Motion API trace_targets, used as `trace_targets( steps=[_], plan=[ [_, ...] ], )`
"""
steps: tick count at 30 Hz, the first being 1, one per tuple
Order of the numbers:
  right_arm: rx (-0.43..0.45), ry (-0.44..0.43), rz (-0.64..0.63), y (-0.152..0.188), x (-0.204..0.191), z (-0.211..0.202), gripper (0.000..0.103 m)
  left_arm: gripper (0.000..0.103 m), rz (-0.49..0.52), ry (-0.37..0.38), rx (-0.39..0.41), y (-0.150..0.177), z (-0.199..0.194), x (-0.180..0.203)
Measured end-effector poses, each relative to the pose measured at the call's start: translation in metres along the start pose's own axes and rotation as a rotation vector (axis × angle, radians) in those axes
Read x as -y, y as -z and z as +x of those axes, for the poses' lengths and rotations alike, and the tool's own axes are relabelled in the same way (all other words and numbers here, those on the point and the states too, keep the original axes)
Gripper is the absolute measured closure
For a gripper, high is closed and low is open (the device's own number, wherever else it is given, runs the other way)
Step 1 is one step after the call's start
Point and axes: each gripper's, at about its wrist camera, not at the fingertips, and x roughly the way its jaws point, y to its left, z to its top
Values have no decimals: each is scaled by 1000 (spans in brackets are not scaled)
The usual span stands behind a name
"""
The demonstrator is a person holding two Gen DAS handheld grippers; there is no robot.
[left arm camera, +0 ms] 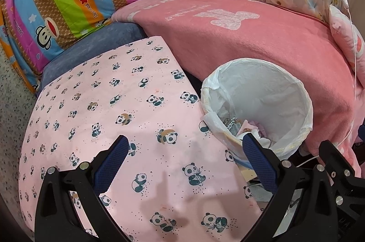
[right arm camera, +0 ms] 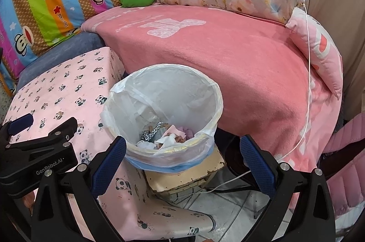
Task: Organize soft objects
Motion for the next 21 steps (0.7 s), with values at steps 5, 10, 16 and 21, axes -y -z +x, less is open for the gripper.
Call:
trace_targets(
  steps=[5,10,16,21],
  plan=[
    [0,-1,-1,-1,1,0,5,8,2,-5,8,0,-2,0],
    [0,1,-1,-1,2,-1,5,7,5,-6,13,0,-3,0],
    [0,2,0,-2,2,-1,4,8,6,-5,13,0,-3,1],
    [-2,3,0,-2,2,-2,5,7,8,-6,12,0,-3,1]
  ],
)
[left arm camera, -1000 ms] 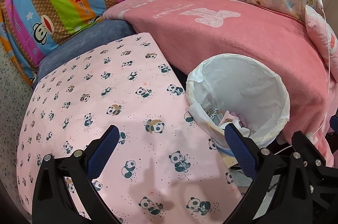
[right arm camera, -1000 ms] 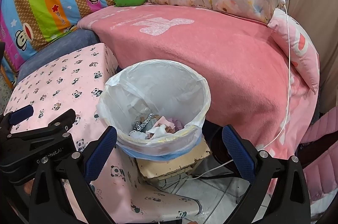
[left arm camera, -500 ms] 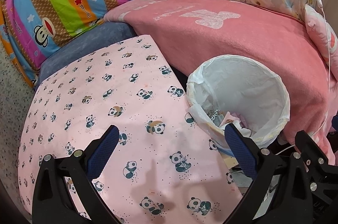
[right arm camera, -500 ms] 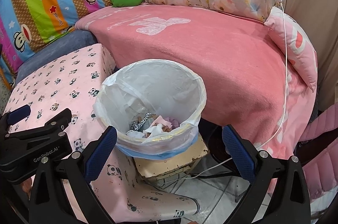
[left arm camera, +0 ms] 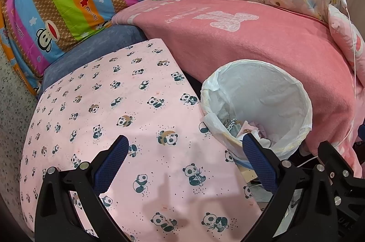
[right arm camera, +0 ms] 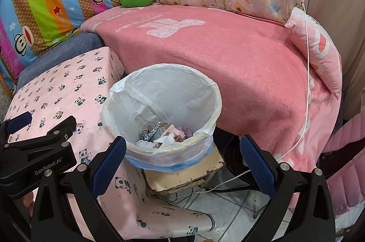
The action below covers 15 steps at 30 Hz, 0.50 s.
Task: Organize soft objects
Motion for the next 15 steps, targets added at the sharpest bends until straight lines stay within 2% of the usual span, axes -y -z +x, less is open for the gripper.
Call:
trace_targets(
  steps=[15],
  plan=[
    [0,0,0,0,0,0,5,7,3,2,1,0,0,2]
  ],
)
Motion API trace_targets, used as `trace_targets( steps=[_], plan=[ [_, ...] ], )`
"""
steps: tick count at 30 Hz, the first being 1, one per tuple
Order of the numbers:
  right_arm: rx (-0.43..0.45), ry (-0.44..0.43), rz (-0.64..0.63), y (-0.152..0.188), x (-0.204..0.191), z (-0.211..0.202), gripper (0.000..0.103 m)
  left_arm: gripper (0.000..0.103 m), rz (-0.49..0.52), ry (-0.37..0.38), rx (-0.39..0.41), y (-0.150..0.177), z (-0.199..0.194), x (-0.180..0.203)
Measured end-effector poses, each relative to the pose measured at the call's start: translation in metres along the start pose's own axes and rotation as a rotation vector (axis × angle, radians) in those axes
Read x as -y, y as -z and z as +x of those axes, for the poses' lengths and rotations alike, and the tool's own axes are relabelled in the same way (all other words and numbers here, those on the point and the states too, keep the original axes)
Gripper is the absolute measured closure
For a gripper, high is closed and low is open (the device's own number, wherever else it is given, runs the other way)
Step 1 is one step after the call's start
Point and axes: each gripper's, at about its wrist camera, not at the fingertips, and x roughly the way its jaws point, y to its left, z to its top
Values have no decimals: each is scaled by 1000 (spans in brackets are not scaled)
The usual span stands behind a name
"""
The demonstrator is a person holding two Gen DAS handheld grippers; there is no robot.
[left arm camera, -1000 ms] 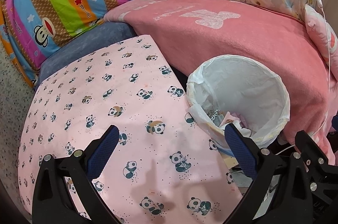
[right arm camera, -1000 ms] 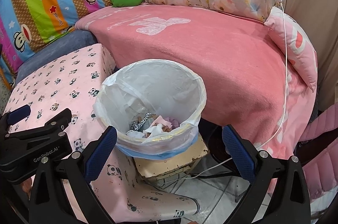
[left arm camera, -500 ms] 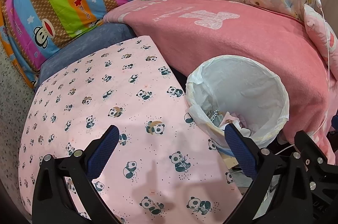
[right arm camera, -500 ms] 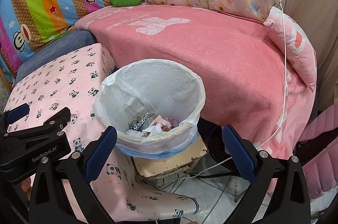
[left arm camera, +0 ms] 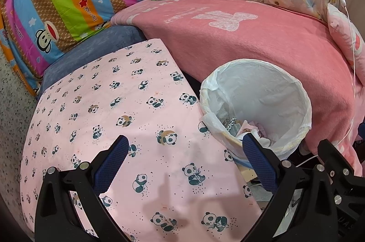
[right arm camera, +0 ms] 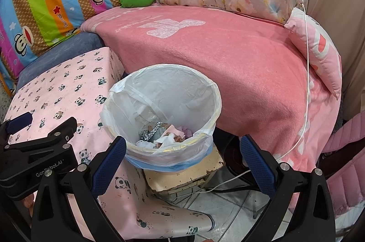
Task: Organize soft objects
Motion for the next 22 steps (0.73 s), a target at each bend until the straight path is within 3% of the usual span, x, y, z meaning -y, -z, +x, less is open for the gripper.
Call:
trace_targets(
  steps=[22],
  plan=[
    [5,4,7,-2,5,-2,4,8,33,30,-5,2,-1,3]
  ],
)
